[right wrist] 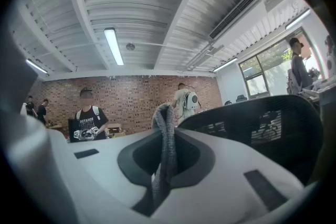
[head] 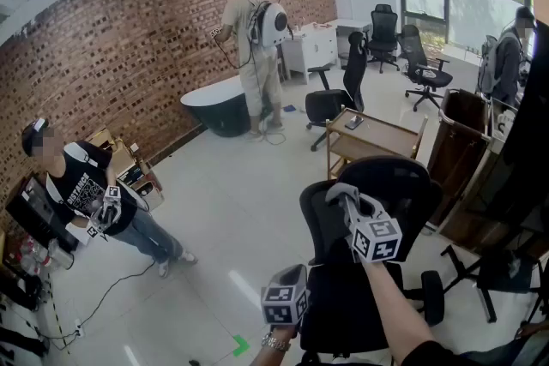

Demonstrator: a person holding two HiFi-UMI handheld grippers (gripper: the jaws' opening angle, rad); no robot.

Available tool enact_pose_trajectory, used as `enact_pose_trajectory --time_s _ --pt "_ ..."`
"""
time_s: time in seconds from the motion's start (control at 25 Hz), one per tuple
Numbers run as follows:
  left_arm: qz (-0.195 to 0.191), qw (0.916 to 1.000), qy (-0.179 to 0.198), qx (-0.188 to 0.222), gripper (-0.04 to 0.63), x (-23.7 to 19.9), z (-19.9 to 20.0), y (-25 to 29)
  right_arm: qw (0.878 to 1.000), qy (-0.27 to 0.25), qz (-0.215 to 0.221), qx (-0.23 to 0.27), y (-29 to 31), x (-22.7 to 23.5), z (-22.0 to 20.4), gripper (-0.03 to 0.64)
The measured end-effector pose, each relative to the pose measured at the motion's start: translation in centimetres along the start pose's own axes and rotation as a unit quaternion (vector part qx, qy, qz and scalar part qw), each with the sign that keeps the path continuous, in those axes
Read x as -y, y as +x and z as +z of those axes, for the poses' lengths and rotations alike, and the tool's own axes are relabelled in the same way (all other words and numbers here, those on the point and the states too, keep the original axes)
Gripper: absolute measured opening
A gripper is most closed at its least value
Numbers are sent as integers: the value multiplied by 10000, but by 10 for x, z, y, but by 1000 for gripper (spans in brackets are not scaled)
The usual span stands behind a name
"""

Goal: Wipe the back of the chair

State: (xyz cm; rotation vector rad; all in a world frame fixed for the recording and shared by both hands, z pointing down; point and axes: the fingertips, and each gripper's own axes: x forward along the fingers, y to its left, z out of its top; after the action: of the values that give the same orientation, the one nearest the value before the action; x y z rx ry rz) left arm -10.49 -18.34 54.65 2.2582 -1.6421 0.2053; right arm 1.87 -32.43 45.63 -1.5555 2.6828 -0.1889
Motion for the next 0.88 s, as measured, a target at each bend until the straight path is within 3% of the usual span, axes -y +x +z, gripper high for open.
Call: enact_pose_trajectory --time_s 0.28,0.56,0.68,0.88 --pt "-186 9997 120 30 2 11 15 16 9935 -4 -1134 -47 -37 111 5 14" --pt "-366 9992 166 21 2 25 10 28 9668 344 -2526 173 -143 214 10 14" --pt "-338 9993 159 -3 2 26 10 28 9674 472 -2461 354 -167 206 15 12" --pt "-155 9996 172 -151 2 19 4 33 9854 282 -1679 28 -108 136 2 12"
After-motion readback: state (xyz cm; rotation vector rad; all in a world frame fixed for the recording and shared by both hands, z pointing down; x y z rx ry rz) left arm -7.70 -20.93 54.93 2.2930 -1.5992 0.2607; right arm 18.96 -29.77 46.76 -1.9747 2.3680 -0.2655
